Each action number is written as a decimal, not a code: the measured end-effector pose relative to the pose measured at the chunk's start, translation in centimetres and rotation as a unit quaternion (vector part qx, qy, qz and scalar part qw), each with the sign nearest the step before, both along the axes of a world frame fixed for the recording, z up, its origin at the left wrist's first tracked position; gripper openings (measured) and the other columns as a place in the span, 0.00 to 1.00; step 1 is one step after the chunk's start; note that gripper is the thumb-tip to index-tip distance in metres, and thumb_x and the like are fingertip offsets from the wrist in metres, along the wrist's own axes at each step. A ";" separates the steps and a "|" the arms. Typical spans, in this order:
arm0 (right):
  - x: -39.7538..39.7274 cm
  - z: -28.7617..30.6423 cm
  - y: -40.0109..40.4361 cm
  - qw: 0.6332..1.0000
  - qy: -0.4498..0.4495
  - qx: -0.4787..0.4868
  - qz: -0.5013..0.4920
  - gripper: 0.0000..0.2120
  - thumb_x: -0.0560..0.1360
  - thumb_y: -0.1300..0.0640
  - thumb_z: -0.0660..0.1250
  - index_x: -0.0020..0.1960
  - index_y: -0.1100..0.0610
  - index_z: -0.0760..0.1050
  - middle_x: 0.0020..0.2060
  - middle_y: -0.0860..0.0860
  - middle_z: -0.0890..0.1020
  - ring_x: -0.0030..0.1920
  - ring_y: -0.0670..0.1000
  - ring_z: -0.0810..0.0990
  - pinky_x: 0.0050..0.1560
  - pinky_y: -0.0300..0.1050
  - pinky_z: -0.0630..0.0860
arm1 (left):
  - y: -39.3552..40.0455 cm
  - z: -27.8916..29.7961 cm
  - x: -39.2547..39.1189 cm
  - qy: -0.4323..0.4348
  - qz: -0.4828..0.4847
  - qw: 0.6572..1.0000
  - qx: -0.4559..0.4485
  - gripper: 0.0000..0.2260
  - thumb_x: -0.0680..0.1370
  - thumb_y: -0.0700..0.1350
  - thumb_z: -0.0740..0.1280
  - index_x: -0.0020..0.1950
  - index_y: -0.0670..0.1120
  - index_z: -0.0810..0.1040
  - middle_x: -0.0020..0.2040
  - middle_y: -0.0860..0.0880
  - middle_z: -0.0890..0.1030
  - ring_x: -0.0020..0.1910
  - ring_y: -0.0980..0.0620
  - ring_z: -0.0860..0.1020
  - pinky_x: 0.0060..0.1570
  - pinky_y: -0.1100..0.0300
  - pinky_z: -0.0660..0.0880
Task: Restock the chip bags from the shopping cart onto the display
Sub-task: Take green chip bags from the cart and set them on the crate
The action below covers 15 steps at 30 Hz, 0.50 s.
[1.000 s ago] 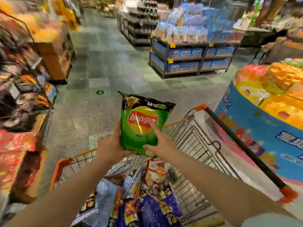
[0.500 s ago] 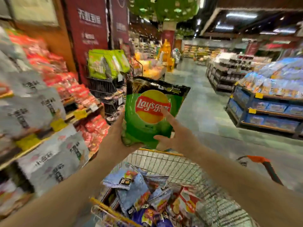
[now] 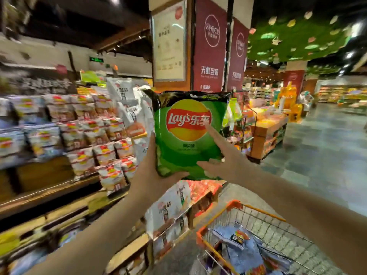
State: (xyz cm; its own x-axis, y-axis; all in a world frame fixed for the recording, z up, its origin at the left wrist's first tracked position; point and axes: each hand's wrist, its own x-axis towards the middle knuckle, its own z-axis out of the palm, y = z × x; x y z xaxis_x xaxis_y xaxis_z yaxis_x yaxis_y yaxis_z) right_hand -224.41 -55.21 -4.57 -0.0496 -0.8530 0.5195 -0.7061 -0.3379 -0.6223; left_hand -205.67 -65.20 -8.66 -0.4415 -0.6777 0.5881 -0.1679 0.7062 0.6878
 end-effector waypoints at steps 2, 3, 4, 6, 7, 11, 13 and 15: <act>4.4 0.3 -1.7 0.999 0.027 -0.006 0.026 0.44 0.73 0.55 0.72 0.73 0.31 0.46 0.72 0.41 0.60 0.69 0.38 0.64 0.67 0.42 0.69 | -0.4 0.5 4.8 0.004 0.035 0.999 -0.004 0.48 0.63 0.60 0.73 0.63 0.73 0.35 0.61 0.62 0.68 0.60 0.59 0.70 0.54 0.62 0.71; 6.6 0.3 -2.5 0.998 0.046 -0.018 0.039 0.45 0.72 0.53 0.72 0.73 0.31 0.44 0.74 0.43 0.58 0.72 0.42 0.62 0.70 0.46 0.66 | -0.7 0.7 7.3 0.003 0.056 0.998 -0.009 0.49 0.64 0.59 0.75 0.62 0.73 0.34 0.62 0.61 0.69 0.61 0.57 0.71 0.54 0.62 0.71; 8.9 0.4 -3.4 0.997 0.053 -0.026 0.051 0.46 0.72 0.53 0.72 0.72 0.31 0.42 0.74 0.43 0.56 0.73 0.44 0.59 0.72 0.47 0.63 | -0.9 1.0 9.8 0.000 0.080 0.997 -0.013 0.49 0.65 0.58 0.75 0.63 0.73 0.34 0.64 0.60 0.69 0.62 0.56 0.71 0.54 0.63 0.70; 13.8 0.5 -4.6 0.995 0.044 -0.028 0.084 0.48 0.72 0.54 0.73 0.69 0.27 0.39 0.75 0.42 0.54 0.74 0.43 0.55 0.74 0.47 0.59 | -1.2 1.5 14.9 -0.006 0.115 0.993 -0.014 0.51 0.65 0.58 0.75 0.64 0.72 0.34 0.66 0.60 0.68 0.62 0.58 0.70 0.52 0.66 0.68; 16.2 0.5 -5.2 0.993 0.036 -0.031 0.105 0.49 0.72 0.54 0.73 0.68 0.25 0.39 0.75 0.42 0.53 0.75 0.43 0.56 0.73 0.47 0.60 | -1.2 1.7 17.5 -0.007 0.129 0.992 -0.013 0.51 0.64 0.59 0.75 0.63 0.72 0.33 0.65 0.61 0.68 0.60 0.60 0.70 0.51 0.66 0.69; 24.9 -0.4 -7.3 0.982 -0.025 -0.021 0.184 0.49 0.73 0.59 0.72 0.67 0.27 0.38 0.65 0.21 0.58 0.68 0.39 0.67 0.65 0.41 0.71 | -0.7 1.8 27.2 -0.023 0.192 0.981 -0.020 0.51 0.61 0.62 0.73 0.59 0.78 0.30 0.71 0.56 0.65 0.66 0.55 0.70 0.57 0.58 0.71; 28.8 -1.1 -8.3 0.976 -0.044 -0.028 0.210 0.47 0.74 0.61 0.71 0.67 0.30 0.38 0.64 0.23 0.58 0.61 0.32 0.70 0.55 0.29 0.73 | -0.3 1.3 31.1 -0.050 0.222 0.973 -0.046 0.50 0.63 0.62 0.73 0.59 0.76 0.30 0.74 0.55 0.60 0.69 0.54 0.66 0.61 0.58 0.70; 32.8 -1.5 -9.3 0.971 -0.059 -0.026 0.230 0.48 0.73 0.62 0.70 0.68 0.30 0.38 0.69 0.31 0.57 0.62 0.27 0.67 0.57 0.26 0.70 | -0.1 0.7 35.0 -0.079 0.249 0.964 -0.057 0.49 0.66 0.60 0.74 0.59 0.74 0.30 0.75 0.55 0.57 0.70 0.55 0.63 0.62 0.58 0.69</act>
State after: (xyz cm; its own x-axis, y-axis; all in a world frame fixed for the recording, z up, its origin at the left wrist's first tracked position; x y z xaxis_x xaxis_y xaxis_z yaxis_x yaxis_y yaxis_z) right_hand -191.65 -64.49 -6.09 0.2688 -0.7715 0.5766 -0.3972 -0.6342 -0.6634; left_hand -170.70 -65.32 -7.93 -0.1681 -0.7640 0.6229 -0.6020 0.5799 0.5489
